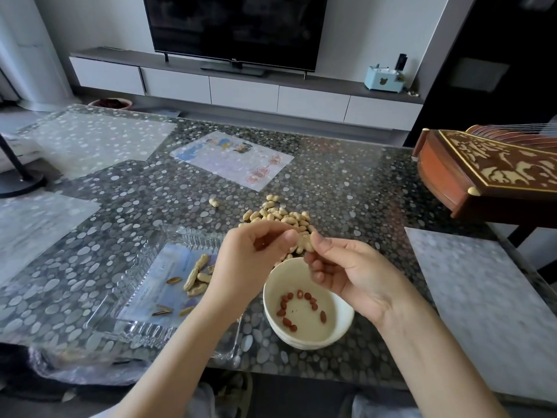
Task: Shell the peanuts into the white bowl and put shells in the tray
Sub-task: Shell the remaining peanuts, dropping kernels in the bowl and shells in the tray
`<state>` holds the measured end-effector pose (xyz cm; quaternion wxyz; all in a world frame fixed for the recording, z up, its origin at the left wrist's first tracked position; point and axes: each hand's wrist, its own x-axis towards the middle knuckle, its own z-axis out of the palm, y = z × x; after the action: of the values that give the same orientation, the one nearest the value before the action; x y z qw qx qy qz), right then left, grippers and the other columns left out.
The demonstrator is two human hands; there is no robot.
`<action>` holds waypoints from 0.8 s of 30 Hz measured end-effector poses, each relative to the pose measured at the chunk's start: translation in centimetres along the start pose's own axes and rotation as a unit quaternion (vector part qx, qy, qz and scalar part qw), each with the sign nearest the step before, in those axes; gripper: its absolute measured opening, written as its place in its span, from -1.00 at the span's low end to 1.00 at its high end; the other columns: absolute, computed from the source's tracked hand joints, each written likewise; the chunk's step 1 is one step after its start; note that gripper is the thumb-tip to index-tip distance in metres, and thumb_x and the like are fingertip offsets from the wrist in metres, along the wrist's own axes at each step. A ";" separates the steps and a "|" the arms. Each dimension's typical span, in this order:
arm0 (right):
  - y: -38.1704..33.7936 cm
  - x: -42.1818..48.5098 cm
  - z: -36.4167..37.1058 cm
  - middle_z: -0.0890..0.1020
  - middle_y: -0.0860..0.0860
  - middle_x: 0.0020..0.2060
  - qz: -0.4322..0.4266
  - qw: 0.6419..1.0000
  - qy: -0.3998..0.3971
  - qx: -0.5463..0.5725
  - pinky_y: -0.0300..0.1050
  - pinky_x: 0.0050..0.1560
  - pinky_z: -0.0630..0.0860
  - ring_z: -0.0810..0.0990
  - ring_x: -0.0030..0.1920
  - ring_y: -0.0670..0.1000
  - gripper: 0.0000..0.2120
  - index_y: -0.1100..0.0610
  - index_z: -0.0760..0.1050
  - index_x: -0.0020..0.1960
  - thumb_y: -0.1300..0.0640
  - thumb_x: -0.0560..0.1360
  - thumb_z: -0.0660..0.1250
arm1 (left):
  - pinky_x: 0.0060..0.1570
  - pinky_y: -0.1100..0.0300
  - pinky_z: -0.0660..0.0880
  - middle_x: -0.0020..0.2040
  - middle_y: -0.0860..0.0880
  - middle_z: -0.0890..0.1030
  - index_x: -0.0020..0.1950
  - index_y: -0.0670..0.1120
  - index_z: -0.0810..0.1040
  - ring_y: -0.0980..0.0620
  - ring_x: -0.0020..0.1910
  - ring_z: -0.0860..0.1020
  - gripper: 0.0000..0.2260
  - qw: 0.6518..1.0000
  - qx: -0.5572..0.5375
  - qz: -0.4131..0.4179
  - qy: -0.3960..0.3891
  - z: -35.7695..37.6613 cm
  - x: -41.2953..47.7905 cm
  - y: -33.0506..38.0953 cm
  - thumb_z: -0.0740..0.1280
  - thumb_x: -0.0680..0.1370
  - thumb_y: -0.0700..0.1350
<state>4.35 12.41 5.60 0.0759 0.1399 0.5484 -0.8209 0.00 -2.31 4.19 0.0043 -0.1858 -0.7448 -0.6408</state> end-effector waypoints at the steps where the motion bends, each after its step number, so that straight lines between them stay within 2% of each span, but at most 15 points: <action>1: 0.1 -0.3 0.0 0.58 0.05 -0.38 -0.012 0.999 -0.011 -0.033 -0.31 -0.38 0.50 0.49 -0.41 -0.11 -0.82 0.22 0.64 -0.20 0.11 0.31 0.39 | -0.22 0.15 0.51 -0.29 -0.01 0.66 -0.19 0.03 0.65 0.07 -0.31 0.57 -0.94 0.999 -0.030 -0.018 -0.016 -0.1 0.0 0.0 0.40 0.44 -0.03; 4: 0.4 -1.0 0.4 0.60 0.02 -0.38 -0.065 0.989 -0.021 -0.133 -0.30 -0.33 0.46 0.50 -0.38 -0.13 -0.75 0.24 0.63 -0.13 0.08 0.30 0.40 | -0.13 0.12 0.50 -0.31 0.00 0.63 -0.24 -0.05 0.66 0.07 -0.26 0.55 -0.79 0.989 -0.124 -0.060 -0.053 0.0 0.0 -0.4 0.41 0.35 0.08; 8: 0.8 -1.1 0.7 0.59 -0.03 -0.41 -0.133 0.964 0.008 -0.232 -0.23 -0.29 0.42 0.48 -0.35 -0.12 -0.76 0.12 0.65 -0.16 -0.04 0.36 0.36 | 0.01 -0.04 0.43 -0.26 -0.06 0.62 -0.24 -0.04 0.68 -0.09 -0.16 0.47 -0.76 0.973 -0.196 -0.093 -0.074 -0.1 0.1 -0.5 0.41 0.30 0.12; 12: 0.9 -1.2 0.7 0.59 -0.04 -0.42 -0.197 0.930 0.035 -0.309 -0.10 -0.30 0.39 0.45 -0.37 -0.05 -0.69 0.11 0.65 -0.17 -0.13 0.42 0.32 | -0.05 0.09 0.40 -0.25 -0.05 0.62 -0.23 -0.06 0.69 -0.05 -0.18 0.44 -0.75 0.969 -0.208 -0.091 -0.098 -0.2 -0.1 -0.4 0.38 0.35 0.10; 15: 0.9 -1.4 0.9 0.62 -0.10 -0.41 -0.240 0.893 0.051 -0.376 -0.33 -0.34 0.41 0.49 -0.41 -0.20 -0.74 0.00 0.63 -0.18 -0.14 0.46 0.29 | -0.17 0.25 0.45 -0.25 -0.06 0.64 -0.28 -0.09 0.68 0.06 -0.26 0.52 -0.81 0.966 -0.220 -0.097 -0.098 -0.1 -0.2 0.0 0.41 0.34 0.02; 17: 0.9 -1.4 0.9 0.62 -0.13 -0.40 -0.254 0.879 0.051 -0.400 -0.41 -0.36 0.38 0.52 -0.41 -0.22 -0.72 0.01 0.62 -0.16 -0.15 0.46 0.25 | -0.12 0.16 0.44 -0.20 -0.19 0.60 -0.28 -0.11 0.68 -0.08 -0.18 0.49 -0.82 0.958 -0.244 -0.119 -0.092 -0.1 -0.1 0.0 0.44 0.31 0.00; 20: 1.2 -1.2 0.9 0.60 -0.10 -0.42 -0.258 0.882 0.059 -0.390 -0.31 -0.42 0.38 0.47 -0.45 -0.19 -0.71 0.02 0.61 -0.19 -0.16 0.45 0.24 | 0.00 -0.04 0.37 -0.12 -0.30 0.50 -0.27 -0.13 0.68 -0.17 -0.06 0.40 -0.84 0.948 -0.276 -0.132 -0.086 0.1 -0.2 -0.1 0.48 0.33 -0.04; 22: 1.6 -1.0 1.0 0.59 -0.06 -0.44 -0.273 0.880 0.075 -0.383 -0.28 -0.44 0.38 0.45 -0.47 -0.18 -0.73 0.00 0.60 -0.22 -0.14 0.46 0.24 | 0.05 -0.13 0.35 -0.13 -0.30 0.52 -0.27 -0.13 0.67 -0.20 -0.08 0.42 -0.82 0.950 -0.277 -0.126 -0.074 0.5 -0.4 -0.2 0.46 0.35 -0.01; 24: 2.1 -0.7 1.1 0.56 -0.02 -0.47 -0.304 0.867 0.096 -0.383 -0.34 -0.46 0.35 0.45 -0.47 -0.17 -0.69 0.07 0.59 -0.26 -0.11 0.48 0.24 | 0.07 -0.17 0.38 -0.17 -0.29 0.56 -0.28 -0.12 0.66 -0.21 -0.12 0.46 -0.81 0.954 -0.270 -0.117 -0.056 0.9 -0.5 -0.2 0.44 0.36 0.01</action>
<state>5.48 10.54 4.40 -0.1827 0.0048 0.8397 -0.5114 0.63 -1.56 3.74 -0.1630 -0.1270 -0.5594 -0.8027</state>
